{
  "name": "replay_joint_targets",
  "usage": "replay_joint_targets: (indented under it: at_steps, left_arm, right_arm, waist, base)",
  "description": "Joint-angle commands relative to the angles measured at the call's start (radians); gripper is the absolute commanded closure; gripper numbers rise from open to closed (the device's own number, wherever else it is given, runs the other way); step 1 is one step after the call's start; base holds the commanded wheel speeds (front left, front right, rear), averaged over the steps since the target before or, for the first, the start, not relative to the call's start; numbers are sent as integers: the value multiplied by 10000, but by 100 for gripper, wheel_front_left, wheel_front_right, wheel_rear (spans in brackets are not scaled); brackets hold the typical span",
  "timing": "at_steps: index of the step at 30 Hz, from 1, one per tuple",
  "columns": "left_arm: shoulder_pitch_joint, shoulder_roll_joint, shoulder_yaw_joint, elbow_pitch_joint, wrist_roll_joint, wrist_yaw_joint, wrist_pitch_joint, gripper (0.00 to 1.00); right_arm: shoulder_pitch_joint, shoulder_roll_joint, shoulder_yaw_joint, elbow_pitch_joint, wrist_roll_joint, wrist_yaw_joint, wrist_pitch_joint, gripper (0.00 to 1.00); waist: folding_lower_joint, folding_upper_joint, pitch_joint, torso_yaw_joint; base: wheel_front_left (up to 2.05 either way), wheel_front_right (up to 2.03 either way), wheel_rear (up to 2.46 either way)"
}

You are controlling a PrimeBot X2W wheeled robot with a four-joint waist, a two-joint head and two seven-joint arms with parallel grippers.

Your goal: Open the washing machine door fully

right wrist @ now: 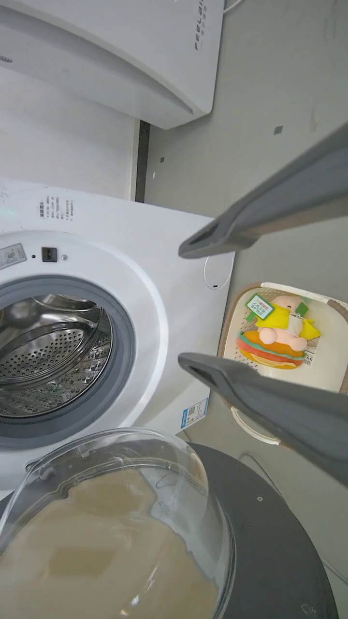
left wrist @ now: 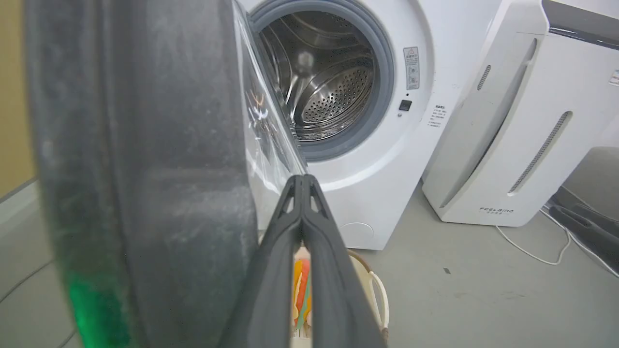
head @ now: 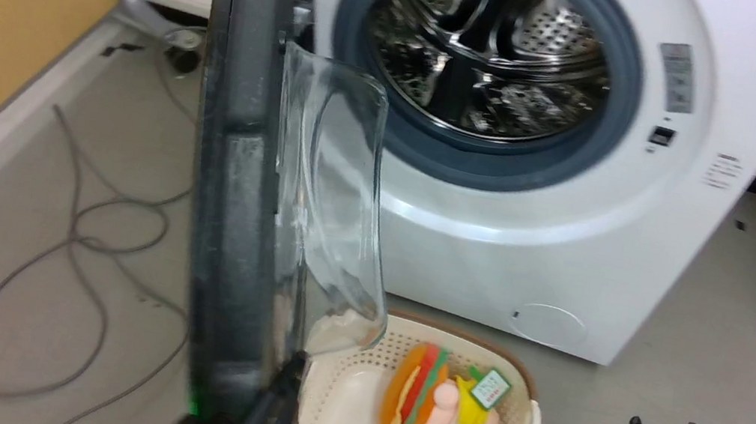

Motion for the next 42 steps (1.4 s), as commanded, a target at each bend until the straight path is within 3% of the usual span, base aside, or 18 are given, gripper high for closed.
replay_joint_targets:
  at_steps: [1,9,17,21,30,34,42]
  left_arm:
    - [125,134,253,-71,19,153,-107,100]
    - [230,750,1725,-56,-395,596,-452,100]
    - [137,1339,3667,975,-1423,404,-1065,100]
    - [-191,1631,4515,1862,-1986,-97,-1258,100]
    - [-1726,1850,5777,4598,-2724,-1861,-1514,100]
    - [-2322,1840,6297,5466,-2451,-2454,-1530,100]
    - [-2387,1425,7359,6112,-1460,-3132,-1533,100]
  right_arm:
    - [52,32,-24,-51,-44,-7,5,0]
    - [-33,32,-22,-119,-89,-7,23,0]
    - [-144,32,22,-479,-206,-7,117,0]
    - [-192,32,7,-781,-244,-7,218,0]
    - [-444,32,39,-1087,-348,-7,416,0]
    - [-527,32,54,-1065,-343,-7,413,0]
    - [-525,32,74,-828,-233,-7,363,0]
  waist:
    - [0,0,60,291]
    - [0,0,170,831]
    - [0,0,311,891]
    - [0,0,491,895]
    - [0,0,957,849]
    - [0,0,1041,816]
    - [0,0,870,681]
  base:
    - [0,0,0]
    - [0,0,0]
    - [0,0,0]
    - [0,0,0]
    - [0,0,0]
    - [0,0,0]
    - [0,0,0]
